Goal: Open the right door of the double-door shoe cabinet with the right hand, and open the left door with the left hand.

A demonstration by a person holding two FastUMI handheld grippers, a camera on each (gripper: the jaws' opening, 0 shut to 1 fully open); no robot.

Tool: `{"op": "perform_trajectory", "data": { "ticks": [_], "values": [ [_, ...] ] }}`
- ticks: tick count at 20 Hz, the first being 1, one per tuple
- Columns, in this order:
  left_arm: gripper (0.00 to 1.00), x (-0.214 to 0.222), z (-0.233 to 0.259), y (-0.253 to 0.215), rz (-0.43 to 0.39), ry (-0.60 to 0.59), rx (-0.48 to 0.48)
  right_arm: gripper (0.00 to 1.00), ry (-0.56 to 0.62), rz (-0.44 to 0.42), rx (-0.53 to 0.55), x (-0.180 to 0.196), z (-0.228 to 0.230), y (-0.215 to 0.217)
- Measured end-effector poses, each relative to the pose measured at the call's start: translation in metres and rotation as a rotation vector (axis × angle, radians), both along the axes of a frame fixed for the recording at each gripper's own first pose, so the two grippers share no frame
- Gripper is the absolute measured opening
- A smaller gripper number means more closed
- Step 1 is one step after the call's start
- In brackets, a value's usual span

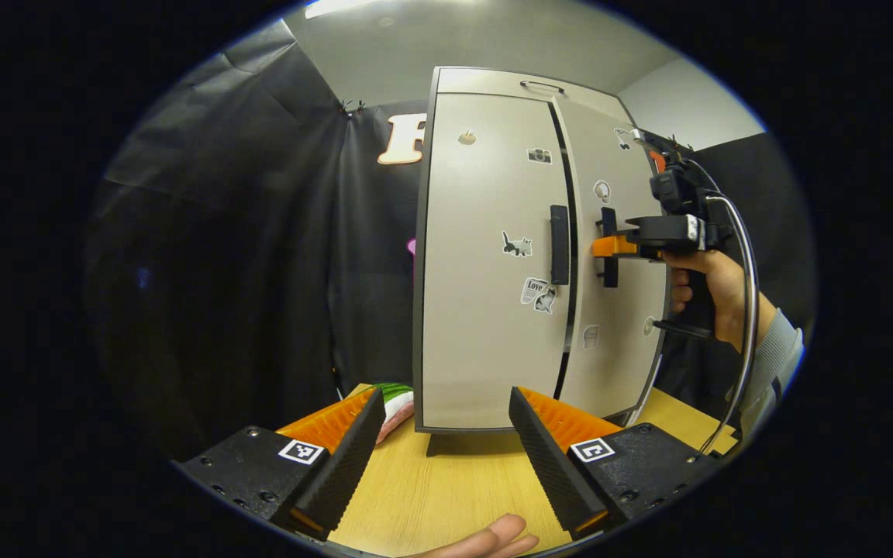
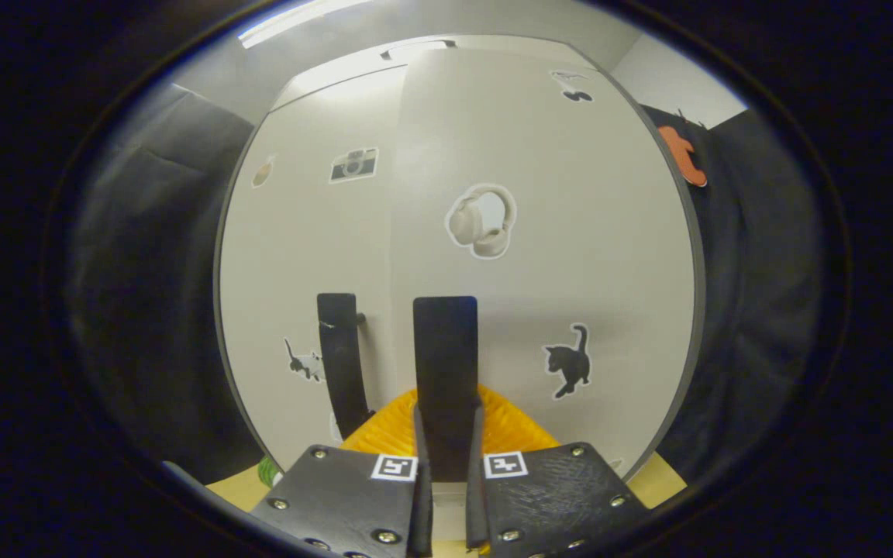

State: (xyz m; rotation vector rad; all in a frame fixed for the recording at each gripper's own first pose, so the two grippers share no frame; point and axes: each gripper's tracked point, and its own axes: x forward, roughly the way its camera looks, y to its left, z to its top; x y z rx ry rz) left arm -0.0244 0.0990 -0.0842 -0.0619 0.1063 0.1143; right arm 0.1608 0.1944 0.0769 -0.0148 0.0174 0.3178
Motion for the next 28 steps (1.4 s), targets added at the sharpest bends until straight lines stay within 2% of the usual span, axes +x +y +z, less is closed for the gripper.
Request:
{"op": "perform_trajectory", "data": {
  "ticks": [7, 8, 9, 15, 21, 28],
  "values": [
    [1.0, -0.014, 0.016, -0.023, -0.031, -0.021, -0.002, 0.17, 0.017, 0.081, -0.031, -0.051, 0.012, -0.041],
    [1.0, -0.016, 0.018, -0.025, -0.032, -0.027, -0.005, 0.19, 0.021, 0.086, -0.027, -0.056, 0.012, -0.047],
    [1.0, -0.018, 0.021, -0.027, -0.035, -0.031, -0.004, 0.17, 0.02, 0.086, -0.028, -0.061, 0.012, -0.052],
    [0.99, -0.028, 0.03, -0.033, -0.045, -0.052, 0.003, 0.17, 0.024, 0.098, -0.017, -0.082, 0.016, -0.082],
    [0.99, -0.032, 0.027, -0.037, -0.063, -0.048, -0.011, 0.16, 0.01, 0.072, -0.027, -0.102, 0.021, -0.122],
    [0.99, -0.037, 0.03, -0.037, -0.058, -0.07, -0.013, 0.16, 0.012, 0.043, -0.052, -0.109, 0.023, -0.144]
  ]
}}
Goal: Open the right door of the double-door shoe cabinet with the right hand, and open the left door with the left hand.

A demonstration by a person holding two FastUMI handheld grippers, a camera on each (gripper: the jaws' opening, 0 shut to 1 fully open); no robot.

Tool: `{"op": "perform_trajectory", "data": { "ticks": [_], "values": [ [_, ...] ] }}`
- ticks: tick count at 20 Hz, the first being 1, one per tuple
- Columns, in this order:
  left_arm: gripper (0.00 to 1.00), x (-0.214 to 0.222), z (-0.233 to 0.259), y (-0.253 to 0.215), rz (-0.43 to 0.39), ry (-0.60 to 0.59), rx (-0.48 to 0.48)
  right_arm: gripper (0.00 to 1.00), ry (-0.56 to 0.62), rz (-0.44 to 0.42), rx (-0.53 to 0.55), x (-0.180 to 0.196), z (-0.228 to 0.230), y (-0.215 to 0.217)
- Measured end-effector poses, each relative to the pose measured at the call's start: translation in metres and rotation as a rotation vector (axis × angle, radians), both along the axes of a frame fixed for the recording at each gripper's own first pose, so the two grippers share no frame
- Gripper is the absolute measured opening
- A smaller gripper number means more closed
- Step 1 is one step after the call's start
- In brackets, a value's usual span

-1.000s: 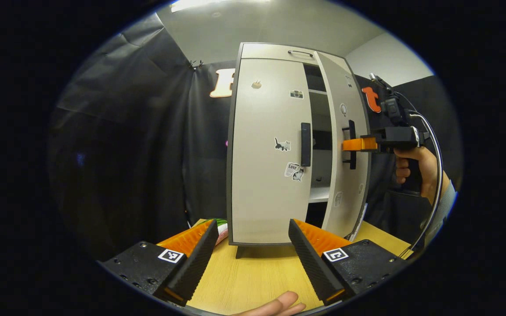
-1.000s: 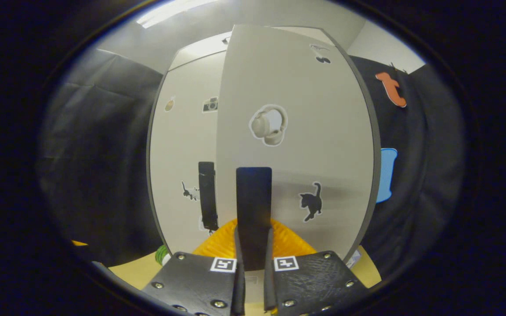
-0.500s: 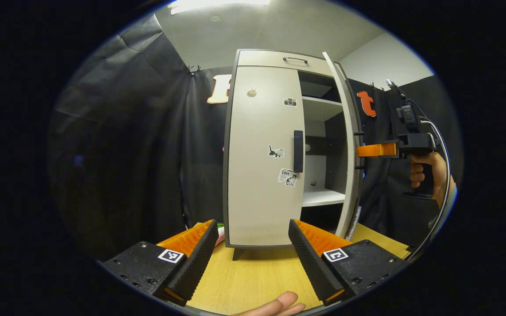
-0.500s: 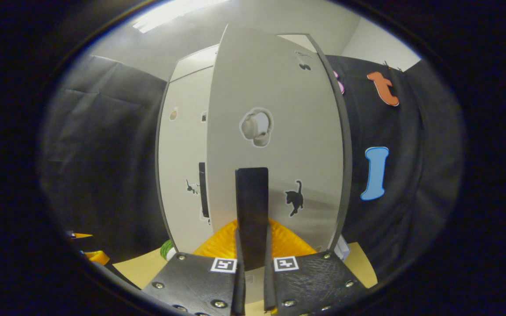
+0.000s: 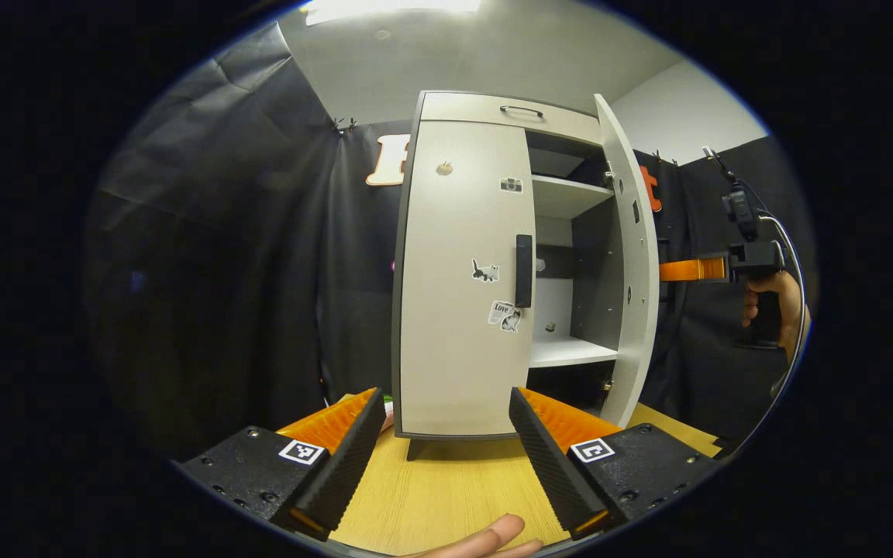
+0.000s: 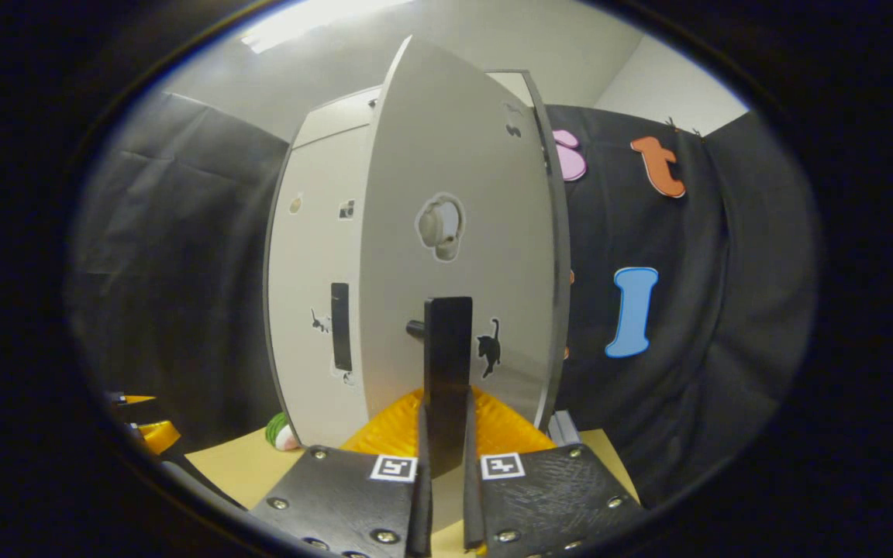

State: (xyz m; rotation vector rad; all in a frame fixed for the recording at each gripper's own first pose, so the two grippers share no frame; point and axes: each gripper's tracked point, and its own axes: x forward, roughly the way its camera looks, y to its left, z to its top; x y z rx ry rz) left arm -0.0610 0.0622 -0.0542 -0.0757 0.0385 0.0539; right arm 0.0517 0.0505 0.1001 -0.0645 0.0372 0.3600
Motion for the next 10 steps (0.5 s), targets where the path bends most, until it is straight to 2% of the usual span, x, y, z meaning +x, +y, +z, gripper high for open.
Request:
{"op": "perform_trajectory", "data": {
  "ticks": [3, 10],
  "values": [
    [0.99, 0.002, -0.002, -0.003, -0.011, 0.005, -0.005, 0.16, 0.005, 0.016, 0.002, -0.001, 0.0, -0.004],
    [1.0, 0.005, -0.012, -0.003, -0.029, 0.025, -0.023, 0.16, -0.01, -0.057, -0.005, -0.005, 0.004, -0.041]
  ]
}}
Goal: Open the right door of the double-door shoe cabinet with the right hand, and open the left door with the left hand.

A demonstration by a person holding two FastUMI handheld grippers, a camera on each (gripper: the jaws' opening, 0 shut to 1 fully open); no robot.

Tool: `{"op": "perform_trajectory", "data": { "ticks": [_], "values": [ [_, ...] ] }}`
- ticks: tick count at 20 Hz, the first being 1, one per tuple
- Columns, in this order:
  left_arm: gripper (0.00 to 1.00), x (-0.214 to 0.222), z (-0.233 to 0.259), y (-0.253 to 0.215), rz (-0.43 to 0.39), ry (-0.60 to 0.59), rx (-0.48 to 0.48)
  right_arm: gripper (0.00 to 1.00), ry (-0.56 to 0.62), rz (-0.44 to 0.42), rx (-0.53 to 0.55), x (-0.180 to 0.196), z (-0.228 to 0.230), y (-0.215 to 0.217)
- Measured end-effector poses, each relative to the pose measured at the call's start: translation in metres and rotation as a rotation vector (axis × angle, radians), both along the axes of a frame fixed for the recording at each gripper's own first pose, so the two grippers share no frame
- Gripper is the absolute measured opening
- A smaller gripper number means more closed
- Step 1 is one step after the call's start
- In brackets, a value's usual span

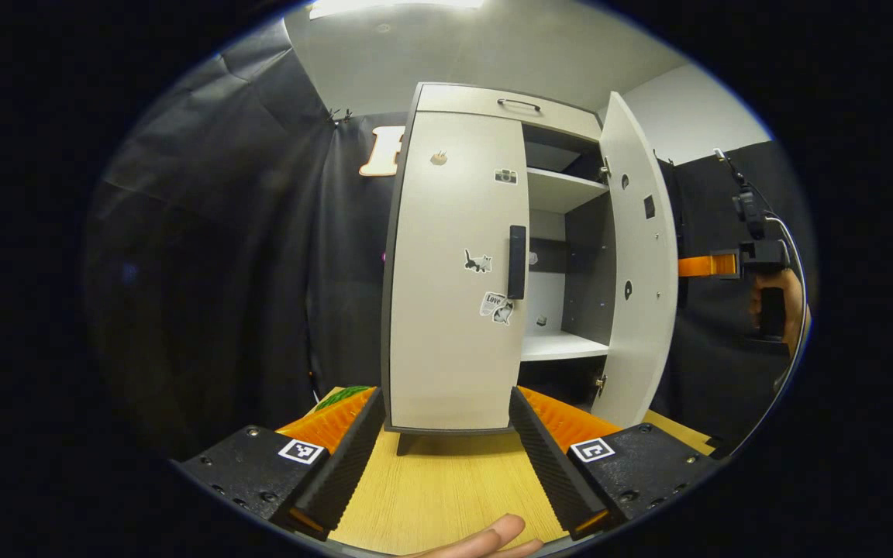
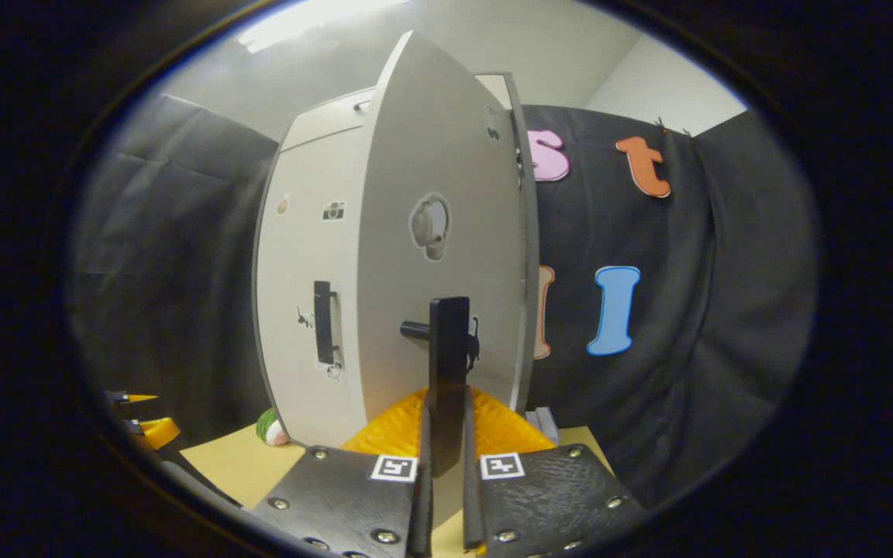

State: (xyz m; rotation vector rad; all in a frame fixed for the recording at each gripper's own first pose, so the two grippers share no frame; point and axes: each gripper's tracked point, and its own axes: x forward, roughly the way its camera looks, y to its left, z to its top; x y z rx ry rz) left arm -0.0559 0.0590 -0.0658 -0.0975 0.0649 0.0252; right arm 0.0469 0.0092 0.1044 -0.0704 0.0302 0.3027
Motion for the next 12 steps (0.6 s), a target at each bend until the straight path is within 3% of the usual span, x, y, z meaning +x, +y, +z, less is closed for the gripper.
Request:
{"op": "perform_trajectory", "data": {
  "ticks": [1, 3, 7, 12],
  "values": [
    [1.0, 0.001, 0.0, 0.001, 0.004, -0.001, -0.003, 0.15, 0.004, -0.024, 0.008, 0.002, 0.001, -0.011],
    [1.0, 0.002, 0.001, 0.0, 0.008, -0.006, -0.013, 0.02, -0.009, -0.087, 0.012, 0.002, 0.004, -0.033],
    [1.0, 0.006, 0.004, -0.013, -0.021, -0.018, -0.021, 0.0, -0.017, -0.163, 0.05, 0.016, 0.006, -0.074],
    [0.99, 0.017, 0.007, -0.023, -0.031, -0.012, -0.024, 0.01, -0.023, -0.086, 0.132, 0.008, 0.015, -0.084]
  ]
}}
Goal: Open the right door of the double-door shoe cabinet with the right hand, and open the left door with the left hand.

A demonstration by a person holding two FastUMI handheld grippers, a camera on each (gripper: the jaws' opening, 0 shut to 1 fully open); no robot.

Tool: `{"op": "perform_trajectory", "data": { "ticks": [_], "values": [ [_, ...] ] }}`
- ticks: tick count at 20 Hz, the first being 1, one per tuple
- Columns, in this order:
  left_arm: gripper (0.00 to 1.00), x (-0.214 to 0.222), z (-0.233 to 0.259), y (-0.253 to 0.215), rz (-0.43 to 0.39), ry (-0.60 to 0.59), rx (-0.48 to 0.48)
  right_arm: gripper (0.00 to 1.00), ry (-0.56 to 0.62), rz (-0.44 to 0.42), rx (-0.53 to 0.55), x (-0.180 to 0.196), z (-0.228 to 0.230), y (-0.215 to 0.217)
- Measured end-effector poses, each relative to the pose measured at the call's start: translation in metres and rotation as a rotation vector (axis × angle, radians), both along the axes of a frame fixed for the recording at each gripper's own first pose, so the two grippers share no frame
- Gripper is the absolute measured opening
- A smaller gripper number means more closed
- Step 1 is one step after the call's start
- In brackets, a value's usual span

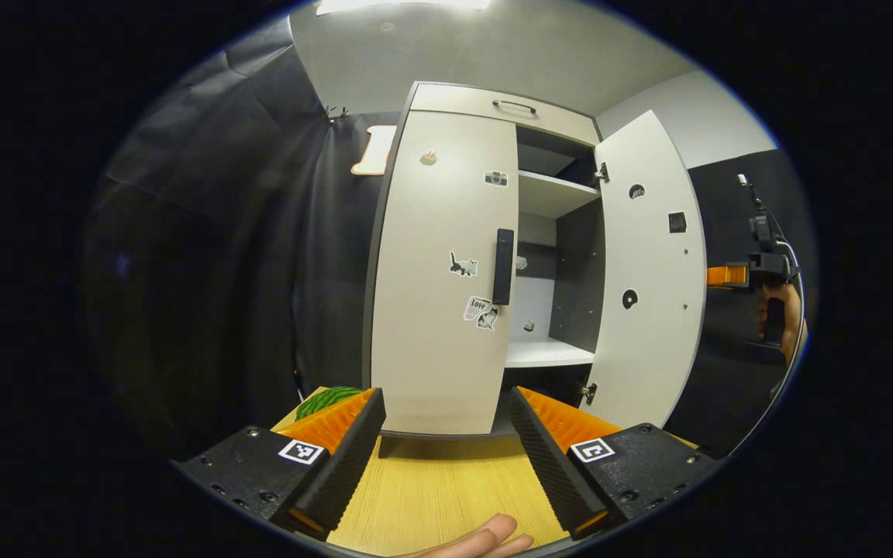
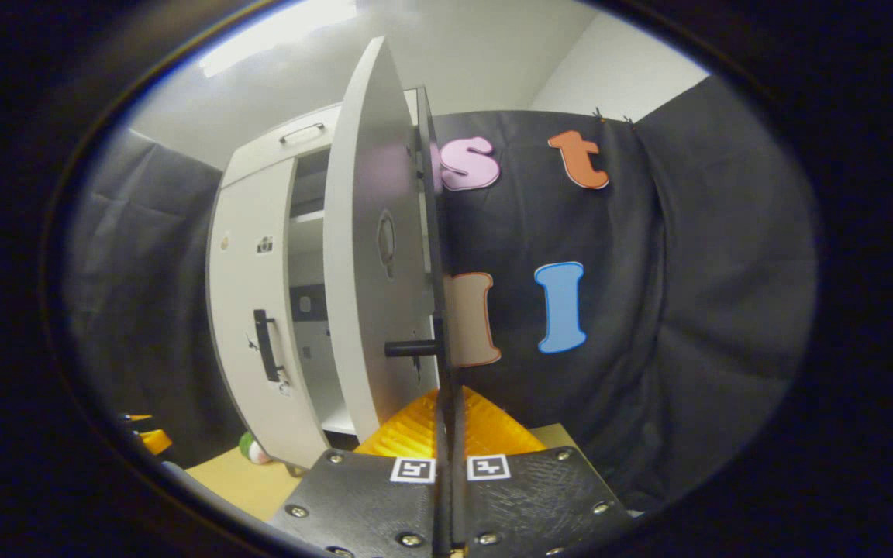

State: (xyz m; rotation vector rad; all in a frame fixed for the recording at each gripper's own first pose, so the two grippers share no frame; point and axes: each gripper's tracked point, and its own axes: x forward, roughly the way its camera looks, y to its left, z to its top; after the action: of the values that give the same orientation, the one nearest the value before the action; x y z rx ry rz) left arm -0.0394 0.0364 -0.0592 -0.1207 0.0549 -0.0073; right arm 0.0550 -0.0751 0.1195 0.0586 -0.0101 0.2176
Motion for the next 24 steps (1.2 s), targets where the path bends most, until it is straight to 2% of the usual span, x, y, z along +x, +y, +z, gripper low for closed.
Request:
{"op": "perform_trajectory", "data": {
  "ticks": [2, 3, 4, 8, 13, 18, 19, 21, 24],
  "values": [
    [0.99, 0.007, 0.003, 0.001, 0.009, 0.003, 0.009, 0.02, -0.029, -0.038, -0.047, -0.004, -0.002, -0.014],
    [0.99, 0.013, 0.007, 0.001, 0.009, 0.003, 0.016, 0.19, -0.041, -0.045, -0.077, -0.013, -0.002, -0.016],
    [0.99, 0.02, 0.008, 0.001, 0.01, 0.004, 0.022, 0.24, -0.062, -0.065, -0.103, -0.02, -0.002, -0.021],
    [0.99, 0.054, 0.011, -0.007, -0.009, 0.036, 0.007, 0.97, -0.107, -0.106, -0.125, -0.067, -0.019, -0.032],
    [1.0, 0.106, 0.017, -0.017, -0.012, 0.026, -0.024, 0.97, -0.051, -0.185, -0.081, -0.133, -0.075, -0.042],
    [0.99, 0.168, 0.05, -0.035, -0.033, -0.041, -0.048, 0.98, -0.064, -0.131, 0.083, -0.193, -0.121, -0.009],
    [0.99, 0.18, 0.057, -0.037, -0.024, -0.045, -0.062, 1.0, -0.066, -0.116, 0.093, -0.205, -0.131, -0.003],
    [0.99, 0.206, 0.072, -0.044, -0.026, -0.048, -0.079, 0.97, -0.063, -0.125, 0.09, -0.22, -0.144, -0.003],
    [0.99, 0.238, 0.087, -0.047, 0.004, -0.059, -0.044, 1.0, -0.069, -0.18, 0.085, -0.235, -0.149, -0.008]
  ]
}}
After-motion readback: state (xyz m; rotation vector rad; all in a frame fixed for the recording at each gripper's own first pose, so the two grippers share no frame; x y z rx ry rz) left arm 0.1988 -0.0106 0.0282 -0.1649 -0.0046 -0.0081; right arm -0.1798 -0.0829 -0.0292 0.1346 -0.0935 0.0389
